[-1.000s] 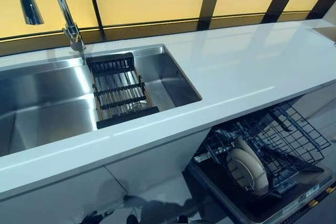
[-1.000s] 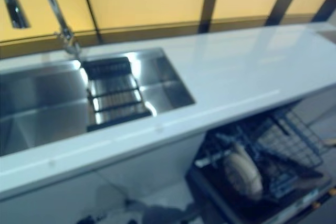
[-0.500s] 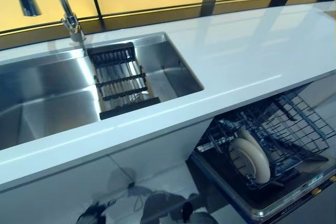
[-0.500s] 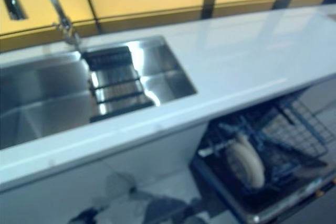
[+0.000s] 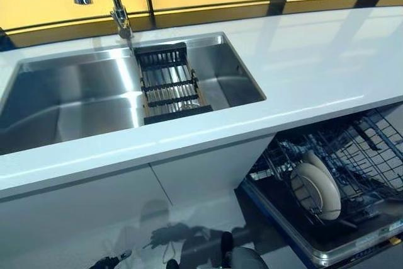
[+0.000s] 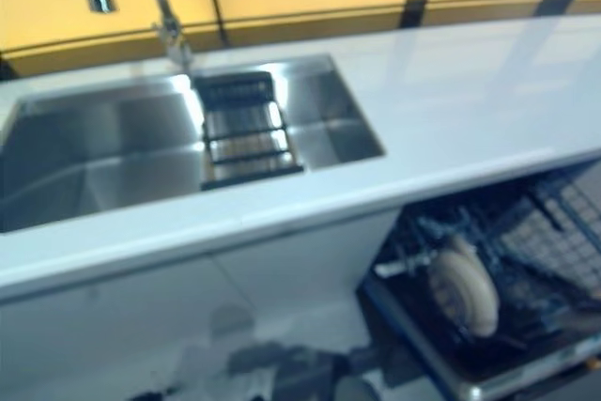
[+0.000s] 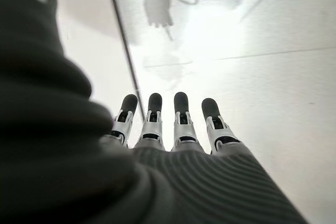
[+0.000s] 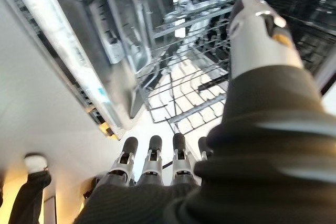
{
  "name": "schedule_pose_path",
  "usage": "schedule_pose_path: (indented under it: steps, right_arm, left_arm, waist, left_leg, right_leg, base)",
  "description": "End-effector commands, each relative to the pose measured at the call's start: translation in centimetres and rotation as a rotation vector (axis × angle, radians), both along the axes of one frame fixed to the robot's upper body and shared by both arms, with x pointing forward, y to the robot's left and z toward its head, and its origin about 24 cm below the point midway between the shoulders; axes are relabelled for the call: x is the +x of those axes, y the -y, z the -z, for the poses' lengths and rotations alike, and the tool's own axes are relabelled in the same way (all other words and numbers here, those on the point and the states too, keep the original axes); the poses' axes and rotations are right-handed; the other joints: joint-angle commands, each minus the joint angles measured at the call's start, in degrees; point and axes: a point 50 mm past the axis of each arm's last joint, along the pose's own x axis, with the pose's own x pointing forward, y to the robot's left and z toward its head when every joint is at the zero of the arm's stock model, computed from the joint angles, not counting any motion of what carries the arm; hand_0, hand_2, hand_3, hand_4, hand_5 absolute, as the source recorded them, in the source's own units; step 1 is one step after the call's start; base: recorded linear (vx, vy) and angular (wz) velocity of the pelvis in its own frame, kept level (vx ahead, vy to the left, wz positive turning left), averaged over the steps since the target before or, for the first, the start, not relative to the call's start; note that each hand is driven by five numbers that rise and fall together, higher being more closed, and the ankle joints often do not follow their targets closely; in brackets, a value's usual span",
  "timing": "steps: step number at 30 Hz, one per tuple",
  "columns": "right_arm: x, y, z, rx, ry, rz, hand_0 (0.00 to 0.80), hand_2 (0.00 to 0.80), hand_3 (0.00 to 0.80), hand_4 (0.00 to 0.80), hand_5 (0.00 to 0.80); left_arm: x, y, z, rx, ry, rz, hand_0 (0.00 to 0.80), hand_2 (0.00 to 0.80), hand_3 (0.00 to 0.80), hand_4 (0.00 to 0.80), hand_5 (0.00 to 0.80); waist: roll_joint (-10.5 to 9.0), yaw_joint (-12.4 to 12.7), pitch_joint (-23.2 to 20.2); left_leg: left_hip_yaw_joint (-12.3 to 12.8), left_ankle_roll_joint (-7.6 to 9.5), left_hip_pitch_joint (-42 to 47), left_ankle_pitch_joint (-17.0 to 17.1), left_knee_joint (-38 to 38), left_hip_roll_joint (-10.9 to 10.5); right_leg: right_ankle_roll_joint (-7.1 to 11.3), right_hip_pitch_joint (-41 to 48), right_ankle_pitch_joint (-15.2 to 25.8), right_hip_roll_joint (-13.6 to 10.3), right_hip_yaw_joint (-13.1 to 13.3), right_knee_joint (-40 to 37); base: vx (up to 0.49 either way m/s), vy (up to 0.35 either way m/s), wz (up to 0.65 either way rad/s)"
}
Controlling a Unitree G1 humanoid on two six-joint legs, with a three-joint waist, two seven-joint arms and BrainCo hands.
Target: Take plates into dishwasher
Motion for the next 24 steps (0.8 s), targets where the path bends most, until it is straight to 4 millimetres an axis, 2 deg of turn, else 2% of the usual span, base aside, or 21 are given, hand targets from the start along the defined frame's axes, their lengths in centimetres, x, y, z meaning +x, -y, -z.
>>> schedule_pose_path:
  steps: [1,3,5,7,10,12,13,14,16,17,18,20,23,24]
  right_arm:
    - [-0.2,0.5,-0.5,-0.014,0.006,0.063,0.0,0.0,0.0,0.0,0.0]
    - [-0.4,0.2,0.3,0.016,-0.002,0.061,0.0,0.0,0.0,0.0,0.0]
    - [-0.7,-0.1,1.2,0.036,-0.014,0.06,0.0,0.0,0.0,0.0,0.0]
    - [-0.9,-1.0,2.8,0.075,-0.012,0.074,0.0,0.0,0.0,0.0,0.0]
    - [-1.2,-1.5,4.1,0.121,-0.015,0.109,0.0,0.0,0.0,0.0,0.0]
    - [-1.3,-2.3,5.6,0.151,-0.022,0.109,0.0,0.0,0.0,0.0,0.0]
    - [-1.5,-3.0,6.9,0.165,-0.038,0.105,0.0,0.0,0.0,0.0,0.0]
    - [-1.7,-3.5,7.7,0.172,-0.054,0.098,0.0,0.0,0.0,0.0,0.0]
    - [-2.5,-4.1,9.1,0.196,-0.085,0.129,0.0,0.0,0.0,0.0,0.0]
    - [-2.7,-4.1,9.3,0.199,-0.089,0.135,0.0,0.0,0.0,0.0,0.0]
    - [-3.1,-4.6,10.2,0.214,-0.112,0.154,0.0,0.0,0.0,0.0,0.0]
    - [-2.9,-5.2,11.0,0.26,-0.117,0.167,0.0,0.0,0.0,0.0,0.0]
    - [-3.2,-6.0,12.0,0.298,-0.152,0.166,0.0,0.0,0.0,0.0,0.0]
    - [-3.9,-6.3,12.5,0.331,-0.16,0.183,0.0,0.0,0.0,0.0,0.0]
  left_arm:
    - [2.6,-0.9,-1.2,0.059,0.101,0.049,0.0,0.0,0.0,0.0,0.0]
    - [3.1,-1.3,-1.6,0.078,0.104,0.087,0.0,0.0,0.0,0.0,0.0]
    - [3.5,-1.4,-1.8,0.093,0.101,0.117,0.0,0.0,0.0,0.0,0.0]
    - [3.4,-2.0,-2.0,0.126,0.076,0.132,0.0,0.0,0.0,0.0,0.0]
    - [2.2,-3.6,-2.3,0.149,0.026,0.073,0.0,0.0,0.0,0.0,0.0]
    - [1.2,-4.4,-2.3,0.147,-0.007,0.029,0.0,0.0,0.0,0.0,0.0]
    - [0.1,-4.8,-2.2,0.146,-0.035,-0.013,0.0,0.0,0.0,0.0,0.0]
    - [-0.6,-5.2,-2.2,0.144,-0.053,-0.038,0.0,0.0,0.0,0.0,0.0]
    - [-1.5,-5.7,-2.3,0.148,-0.091,-0.051,0.0,0.0,0.0,0.0,0.0]
    - [-1.6,-5.8,-2.3,0.149,-0.093,-0.051,0.0,0.0,0.0,0.0,0.0]
    - [-0.9,-6.1,-2.6,0.163,-0.087,-0.043,0.0,0.0,0.0,0.0,0.0]
    - [0.0,-6.3,-2.9,0.189,-0.057,-0.059,0.0,0.0,0.0,0.0,0.0]
    - [0.2,-6.1,-2.9,0.174,-0.024,-0.099,0.0,0.0,0.0,0.0,0.0]
    - [1.1,-5.4,-2.8,0.144,0.013,-0.081,0.0,0.0,0.0,0.0,0.0]
  waist:
    - [-5.91,1.0,-1.44]
    - [-5.82,0.89,-0.29]
    - [-5.03,1.17,0.89]
    - [-4.81,0.68,1.79]
    - [-4.19,1.28,1.25]
    - [-2.89,2.31,0.45]
    - [-1.71,3.42,-0.21]
    - [-1.3,4.2,-0.74]
    - [-1.79,5.45,-1.71]
    - [-1.96,5.57,-1.95]
    - [-3.22,6.42,-2.13]
    - [-4.49,7.37,-1.8]
    - [-4.94,7.34,-1.72]
    - [-5.17,7.24,-1.83]
  left_leg:
    - [2.47,3.92,6.17,-12.81,10.51,-4.08]
    - [2.87,4.12,6.33,-12.33,10.08,-4.58]
    - [3.1,3.92,6.58,-11.45,9.31,-4.12]
    - [2.54,4.48,6.36,-10.02,8.05,-4.47]
    - [4.23,5.18,5.4,-7.25,4.91,-4.3]
    - [5.6,5.38,3.78,-5.67,4.2,-3.03]
    - [6.09,5.37,2.12,-4.7,4.63,-1.31]
    - [6.11,5.28,0.98,-4.51,5.42,-0.2]
    - [5.47,4.97,-1.38,-5.05,8.39,1.44]
    - [5.34,4.94,-1.85,-4.97,8.68,1.54]
    - [4.39,4.05,-4.63,-6.32,12.81,3.16]
    - [5.8,3.12,-6.47,-6.75,14.92,5.23]
    - [5.84,2.31,-5.85,-5.49,13.94,6.06]
    - [6.7,1.65,-5.67,-3.58,11.99,6.92]
  right_leg:
    - [5.85,-5.31,8.53,0.34,2.59,-5.29]
    - [7.5,-6.95,9.66,-0.02,0.92,-8.69]
    - [7.77,-8.35,9.62,-0.04,0.16,-8.69]
    - [7.19,-7.84,10.87,-0.08,1.62,-8.35]
    - [6.53,-5.67,11.18,-1.69,2.63,1.5]
    - [5.74,-3.46,9.1,-3.57,3.37,7.07]
    - [5.09,-1.53,7.54,-5.86,4.17,11.22]
    - [4.8,0.63,7.0,-7.37,4.76,11.58]
    - [4.9,4.89,6.84,-10.46,6.11,9.33]
    - [4.92,5.18,6.99,-10.84,6.19,8.67]
    - [5.88,7.76,4.83,-11.78,6.48,2.9]
    - [7.16,8.11,2.24,-10.83,3.9,-0.13]
    - [7.94,8.14,1.27,-9.26,4.85,-0.46]
    - [8.14,8.56,0.52,-8.44,3.85,-1.28]
  base:
    - [-0.199,0.128,-0.04]
    - [-0.195,0.121,-0.09]
    - [-0.195,0.078,-0.09]
    - [-0.302,0.046,-0.07]
    - [-0.324,-0.009,-0.25]
    - [-0.398,-0.098,-0.64]
    - [-0.381,-0.197,-0.72]
    - [-0.349,-0.297,-0.67]
    - [-0.196,-0.309,-0.57]
    - [-0.223,-0.407,-0.47]
    - [-0.245,-0.412,-0.34]
    - [-0.245,-0.42,-0.33]
    - [-0.141,-0.225,-0.35]
    - [-0.158,-0.177,-0.08]
